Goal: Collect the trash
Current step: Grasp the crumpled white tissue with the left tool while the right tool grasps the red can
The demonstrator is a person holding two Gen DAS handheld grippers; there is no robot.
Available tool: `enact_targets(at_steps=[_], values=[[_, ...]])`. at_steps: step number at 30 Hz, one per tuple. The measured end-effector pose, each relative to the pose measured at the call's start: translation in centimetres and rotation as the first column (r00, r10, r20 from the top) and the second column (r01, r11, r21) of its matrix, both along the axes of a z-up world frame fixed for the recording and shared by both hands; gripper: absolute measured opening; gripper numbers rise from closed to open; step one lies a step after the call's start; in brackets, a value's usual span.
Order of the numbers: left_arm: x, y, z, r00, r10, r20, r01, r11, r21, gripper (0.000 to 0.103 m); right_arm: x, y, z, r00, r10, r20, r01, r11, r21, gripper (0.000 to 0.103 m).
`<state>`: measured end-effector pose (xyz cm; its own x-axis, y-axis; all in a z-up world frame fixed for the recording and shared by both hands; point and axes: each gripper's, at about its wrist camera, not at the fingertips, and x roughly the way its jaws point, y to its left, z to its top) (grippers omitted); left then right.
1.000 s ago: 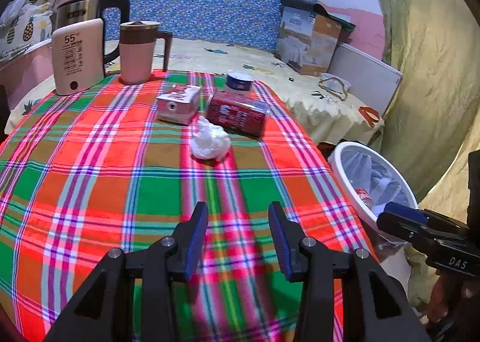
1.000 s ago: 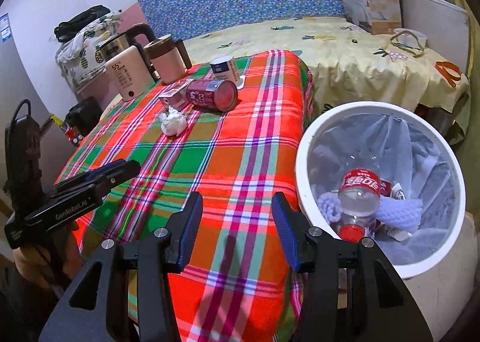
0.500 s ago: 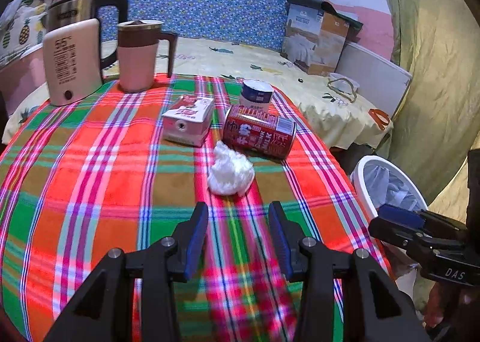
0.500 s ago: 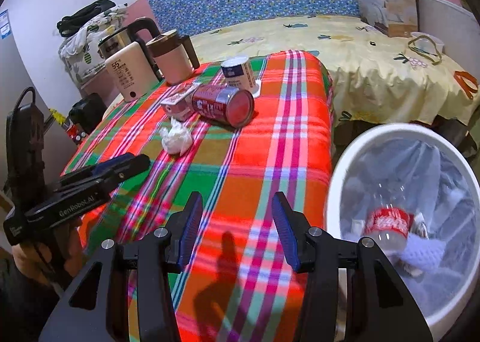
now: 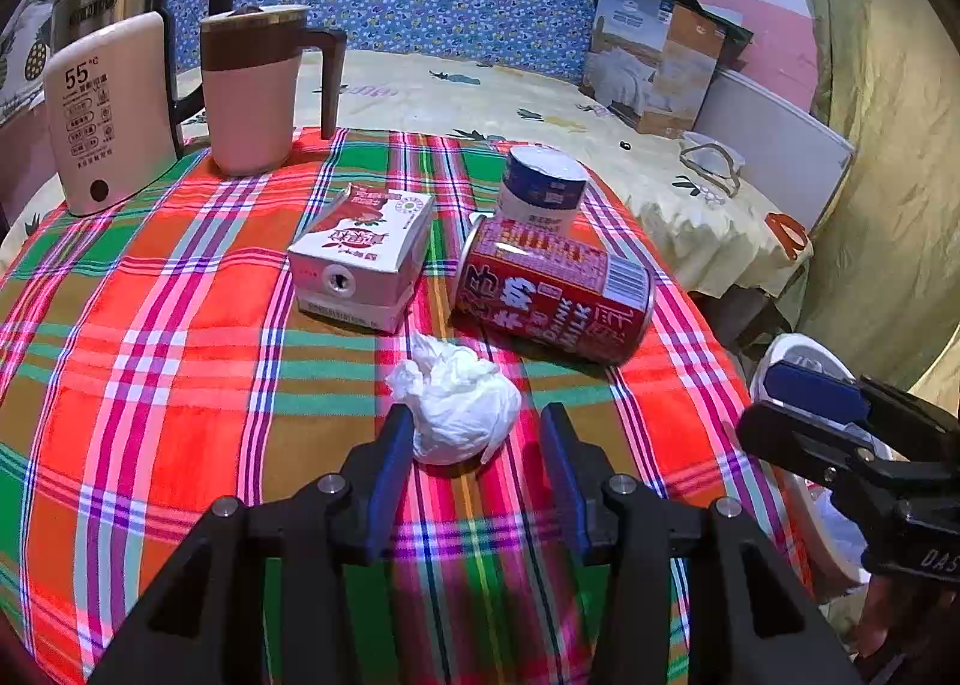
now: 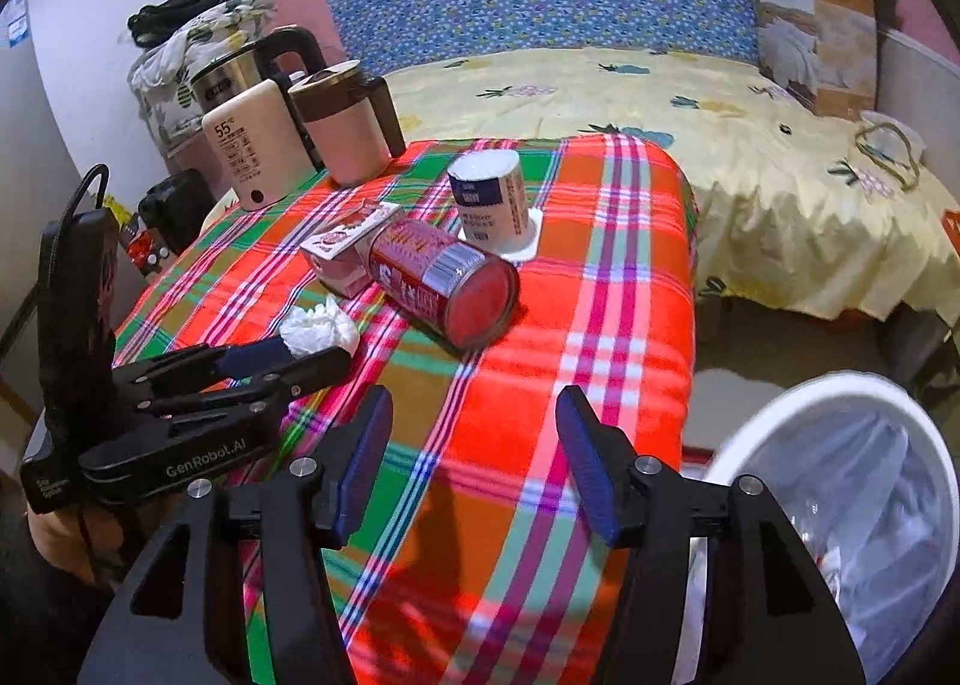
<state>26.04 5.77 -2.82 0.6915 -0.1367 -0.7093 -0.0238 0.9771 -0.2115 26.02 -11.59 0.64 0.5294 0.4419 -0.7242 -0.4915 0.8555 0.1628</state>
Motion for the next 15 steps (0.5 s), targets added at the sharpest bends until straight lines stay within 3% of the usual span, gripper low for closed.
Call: enact_targets(at_steps=[7, 10, 15], values=[[0.7, 0.3, -0.4, 1.0, 0.019, -0.018, -0.02, 0.999, -0.031, 0.045, 2.2, 1.1, 0.6, 0.997, 0.059, 0.047, -0.058, 0.998, -0.034, 0.059], [0.6, 0.5, -0.4, 1.0, 0.022, -0.013, -0.023, 0.999, -0.046, 0.035, 3.3, 1.5, 0.8, 0.994, 0.093, 0.058, -0.092, 0.995, -0.028, 0.059], [0.4, 1.2, -0.3, 1.0, 0.026, -0.009, -0.027, 0.998, -0.051, 0.03, 5.0, 2.7, 0.3, 0.985, 0.158, 0.067, -0.154, 0.986, -0.058, 0.06]])
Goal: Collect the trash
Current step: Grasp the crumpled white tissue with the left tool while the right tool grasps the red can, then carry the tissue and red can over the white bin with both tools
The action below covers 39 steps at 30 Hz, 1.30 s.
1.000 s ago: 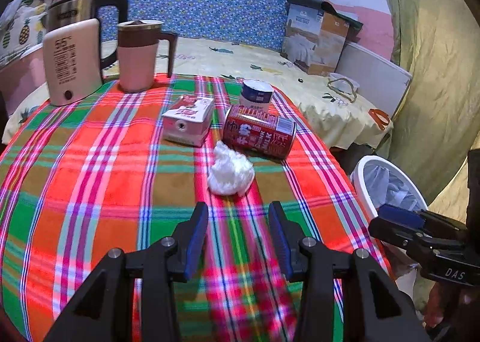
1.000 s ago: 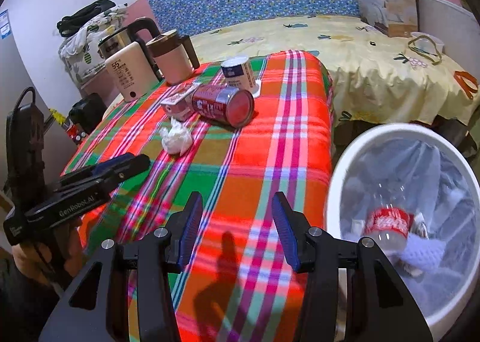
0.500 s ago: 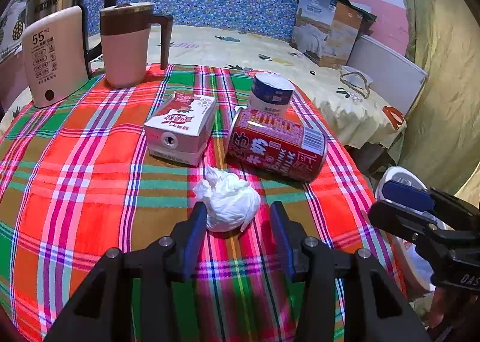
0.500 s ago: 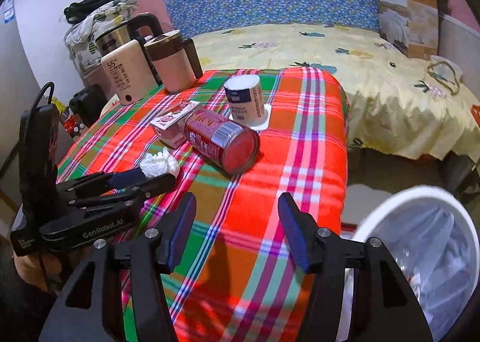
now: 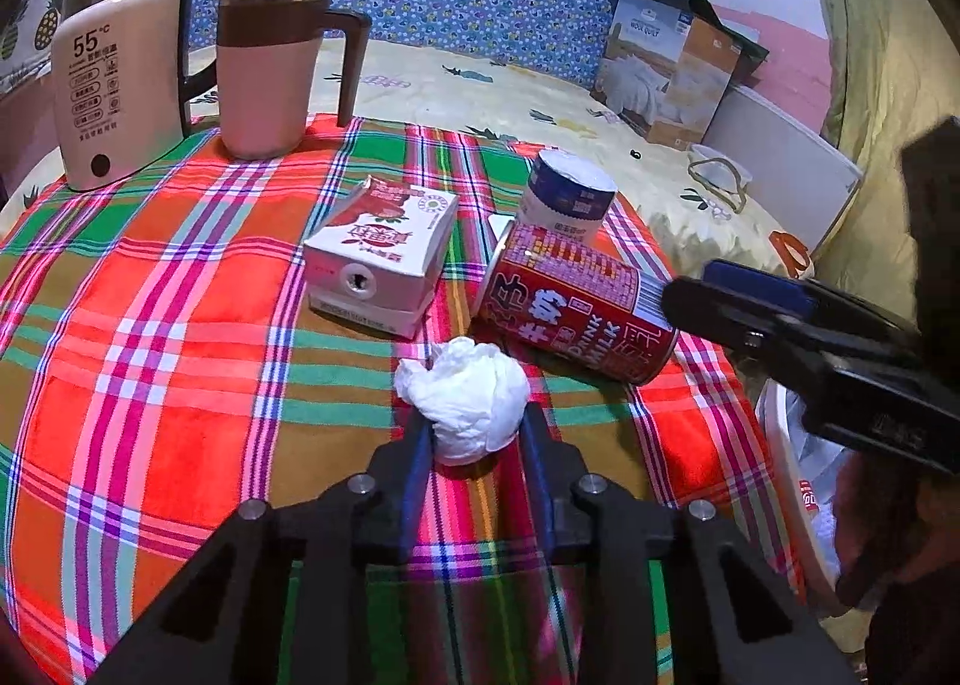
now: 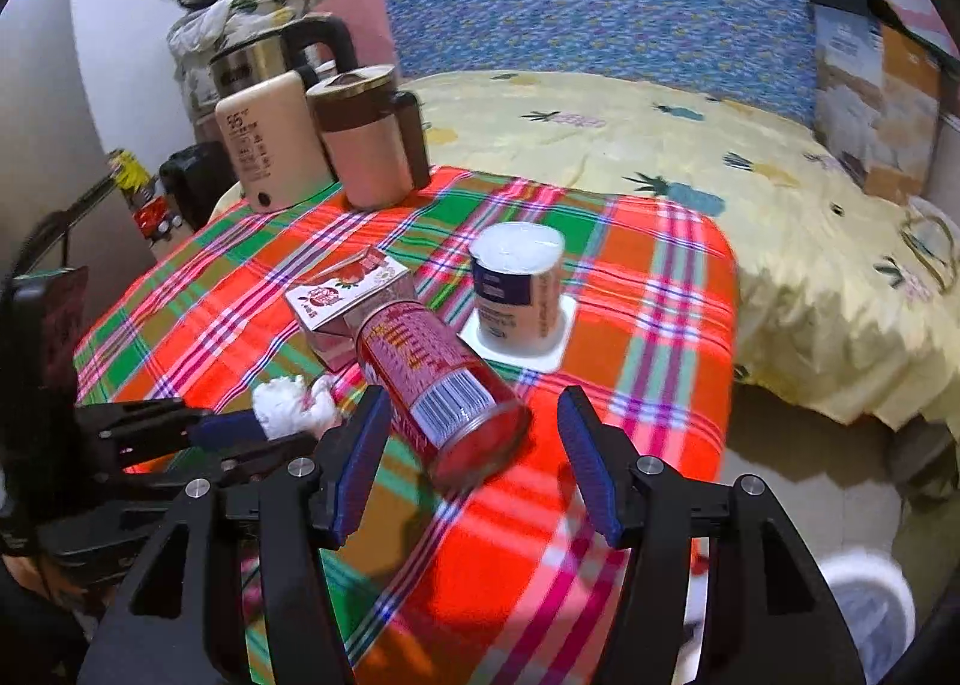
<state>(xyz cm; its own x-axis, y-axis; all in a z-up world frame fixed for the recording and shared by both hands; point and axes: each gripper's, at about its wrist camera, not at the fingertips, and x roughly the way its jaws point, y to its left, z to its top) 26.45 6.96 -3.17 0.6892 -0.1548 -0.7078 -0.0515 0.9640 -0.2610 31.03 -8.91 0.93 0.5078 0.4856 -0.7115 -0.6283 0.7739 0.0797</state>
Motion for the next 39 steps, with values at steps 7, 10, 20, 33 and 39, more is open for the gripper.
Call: enact_targets(at_steps=[7, 10, 20, 33, 39], values=[[-0.9, 0.9, 0.3, 1.0, 0.01, 0.009, -0.01, 1.0, 0.003, 0.029, 0.6, 1.6, -1.6, 0.996, 0.077, -0.033, -0.079, 0.995, -0.057, 0.062], [-1.2, 1.1, 0.3, 1.0, 0.015, 0.008, -0.015, 1.0, 0.007, 0.028, 0.6, 1.9, -1.5, 0.996, 0.073, -0.042, -0.075, 0.996, -0.057, 0.062], [-2.5, 1.3, 0.5, 1.0, 0.03, 0.005, -0.03, 1.0, 0.008, 0.028, -1.0, 1.9, -1.3, 0.996, 0.06, -0.073, -0.063, 0.997, -0.049, 0.057], [-5.8, -0.5, 1.7, 0.999, -0.019, 0.042, 0.018, 1.0, 0.009, 0.026, -7.0, -2.3, -0.7, 0.991, -0.091, -0.094, 0.097, 0.994, 0.055, 0.056], [-8.0, -1.7, 2.3, 0.996, -0.061, 0.058, 0.06, 0.998, 0.012, 0.026, -10.1, -4.7, -1.3, 0.98, -0.148, -0.136, 0.16, 0.984, 0.084, 0.056]])
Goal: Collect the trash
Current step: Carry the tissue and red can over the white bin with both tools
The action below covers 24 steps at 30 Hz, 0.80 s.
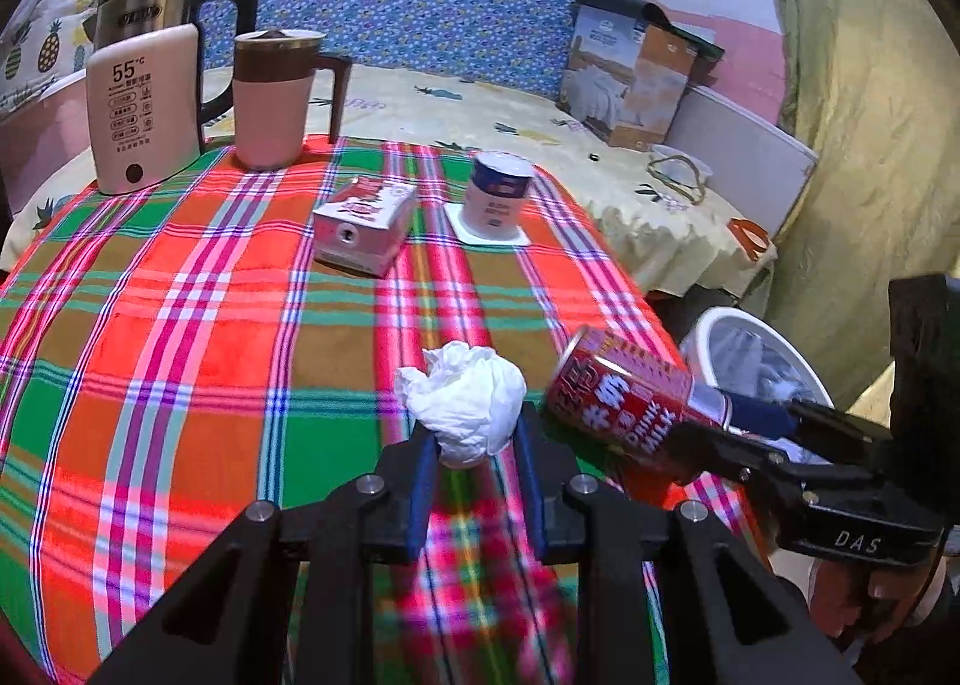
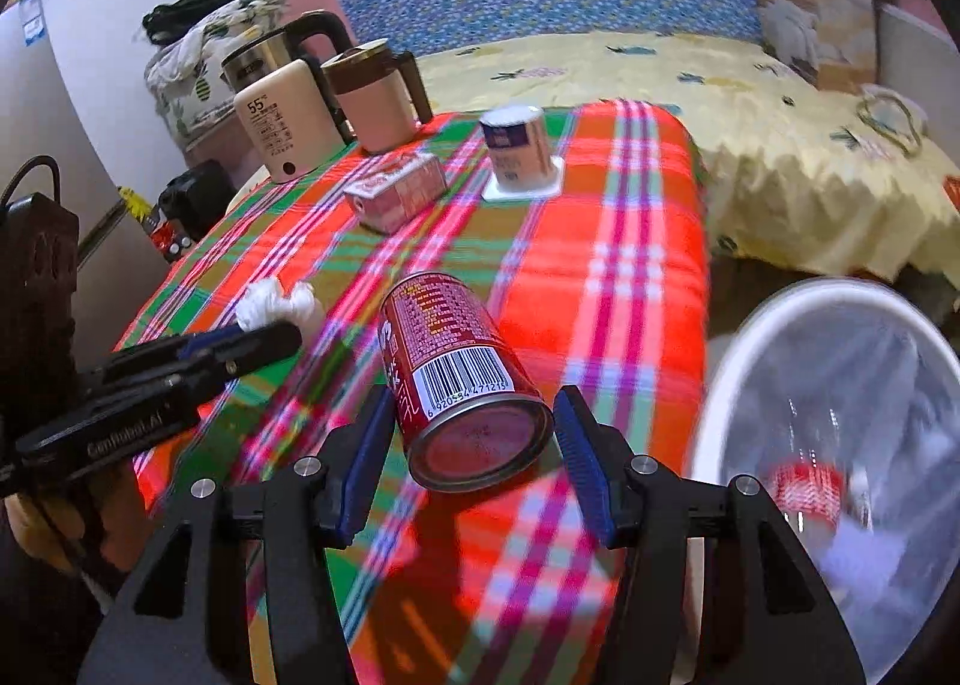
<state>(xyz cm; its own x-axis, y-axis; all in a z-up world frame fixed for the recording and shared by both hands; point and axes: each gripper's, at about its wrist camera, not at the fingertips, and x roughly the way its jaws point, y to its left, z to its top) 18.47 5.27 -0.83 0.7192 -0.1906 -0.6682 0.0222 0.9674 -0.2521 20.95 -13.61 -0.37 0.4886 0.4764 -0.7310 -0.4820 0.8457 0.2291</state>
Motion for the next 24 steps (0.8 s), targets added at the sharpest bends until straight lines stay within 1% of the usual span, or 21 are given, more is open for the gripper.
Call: enact_targets(at_steps=[4, 6, 9, 11, 13, 15, 18, 21, 24], values=[[-1.4, -0.9, 0.3, 1.0, -0.022, 0.004, 0.022, 1.0, 0.003, 0.025, -1.7, -1.1, -0.1, 0.999, -0.034, -0.012, 0.034, 0.999, 0.011, 0.056], [-1.9, -1.4, 0.3, 0.999, -0.033, 0.003, 0.033, 0.999, 0.003, 0.025, -2.3, -1.3, -0.1, 0.999, -0.034, -0.018, 0.034, 0.999, 0.019, 0.056], [-2.7, -1.9, 0.3, 0.999, -0.045, -0.003, 0.045, 0.999, 0.004, 0.025, -3.0, -0.4, -0.6, 0.998, 0.033, -0.052, -0.032, 0.999, 0.005, 0.057], [-3.1, -2.1, 0.3, 0.999, -0.047, -0.005, 0.047, 0.999, 0.005, 0.025, -3.3, 0.3, -0.4, 0.998, 0.055, -0.037, -0.056, 0.998, -0.027, 0.057], [-3.5, -2.1, 0.3, 0.999, -0.044, -0.005, 0.044, 0.999, 0.006, 0.025, -3.1, 0.5, -0.1, 0.998, 0.059, -0.028, -0.06, 0.998, -0.032, 0.058], [-3.8, -2.0, 0.5, 0.999, -0.039, -0.003, 0.039, 0.999, 0.007, 0.025, -2.7, 0.8, 0.3, 0.997, 0.071, -0.019, -0.071, 0.997, -0.02, 0.061], [-4.1, -1.9, 0.7, 0.999, -0.035, 0.0, 0.035, 0.999, 0.011, 0.025, -2.2, 1.7, 0.4, 0.995, 0.101, 0.003, -0.1, 0.993, -0.056, 0.061], [-4.3, -1.9, 0.7, 0.999, -0.037, -0.001, 0.037, 0.999, 0.016, 0.025, -1.6, 2.6, -0.2, 0.987, 0.159, -0.011, -0.16, 0.984, -0.076, 0.062], [-4.5, -2.1, 0.7, 0.999, -0.042, -0.003, 0.042, 0.999, 0.019, 0.025, -1.3, 3.1, -1.2, 0.986, 0.164, -0.023, -0.166, 0.981, -0.106, 0.062]])
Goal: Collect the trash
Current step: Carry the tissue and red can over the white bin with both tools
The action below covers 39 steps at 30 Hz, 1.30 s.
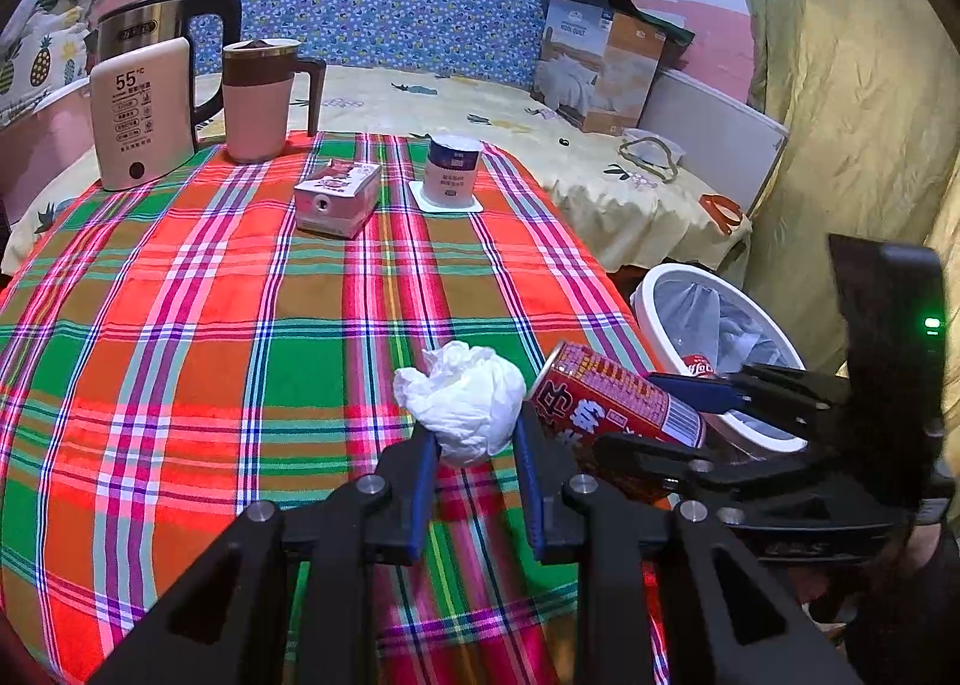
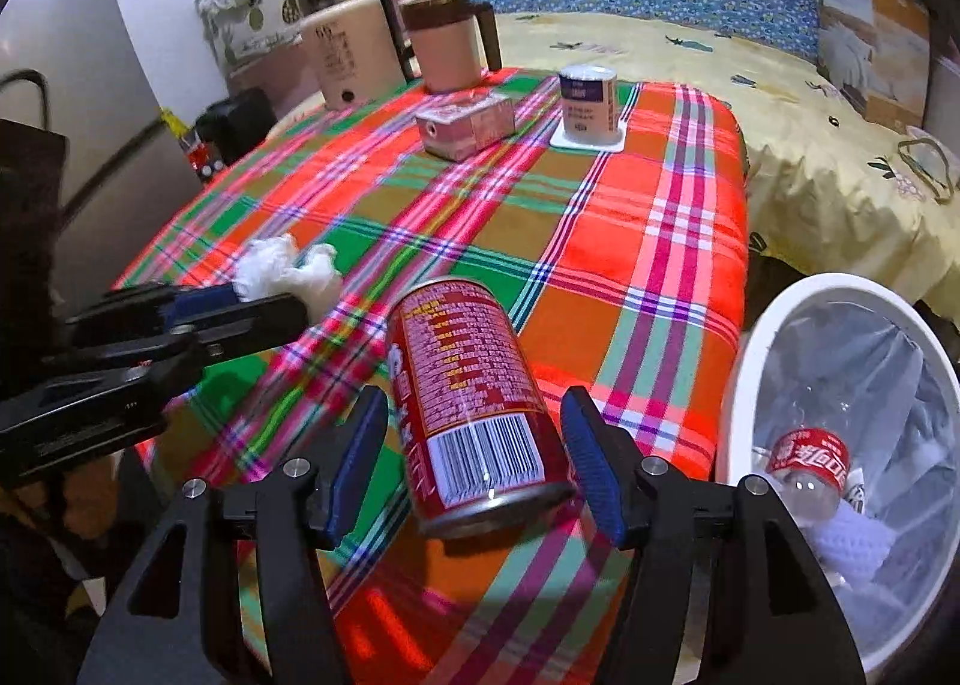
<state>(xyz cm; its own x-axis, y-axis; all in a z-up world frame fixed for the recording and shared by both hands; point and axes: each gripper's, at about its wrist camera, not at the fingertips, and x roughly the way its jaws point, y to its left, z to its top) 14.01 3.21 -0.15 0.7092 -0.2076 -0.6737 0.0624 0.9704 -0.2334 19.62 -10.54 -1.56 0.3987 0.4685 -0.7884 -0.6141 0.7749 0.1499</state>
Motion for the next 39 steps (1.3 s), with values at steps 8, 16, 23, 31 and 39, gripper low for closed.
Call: enact_targets(at_steps=[8, 16, 23, 31, 39], values=[[-0.4, -0.5, 0.3, 1.0, -0.012, 0.006, 0.012, 1.0, 0.01, 0.025, -0.7, -2.0, 0.5, 0.994, -0.107, -0.029, 0.109, 0.99, 0.093, 0.057], [-0.2, -2.6, 0.8, 0.998, -0.061, 0.018, 0.061, 0.998, 0.015, 0.025, -2.4, -4.6, 2.0, 0.981, -0.195, 0.004, 0.192, 0.968, 0.16, 0.055], [0.7, -5.1, 1.4, 0.994, -0.107, 0.026, 0.107, 0.994, 0.025, 0.025, -2.6, -7.4, 3.0, 0.963, -0.267, 0.03, 0.256, 0.946, 0.197, 0.055], [2.6, -9.8, 2.4, 0.978, -0.206, 0.045, 0.204, 0.978, 0.041, 0.025, -2.6, -11.5, 3.9, 0.927, -0.371, 0.058, 0.352, 0.911, 0.213, 0.055], [4.3, -14.6, 2.5, 0.953, -0.299, 0.041, 0.297, 0.953, 0.05, 0.025, -2.4, -15.8, 3.2, 0.879, -0.474, 0.045, 0.457, 0.866, 0.205, 0.055]])
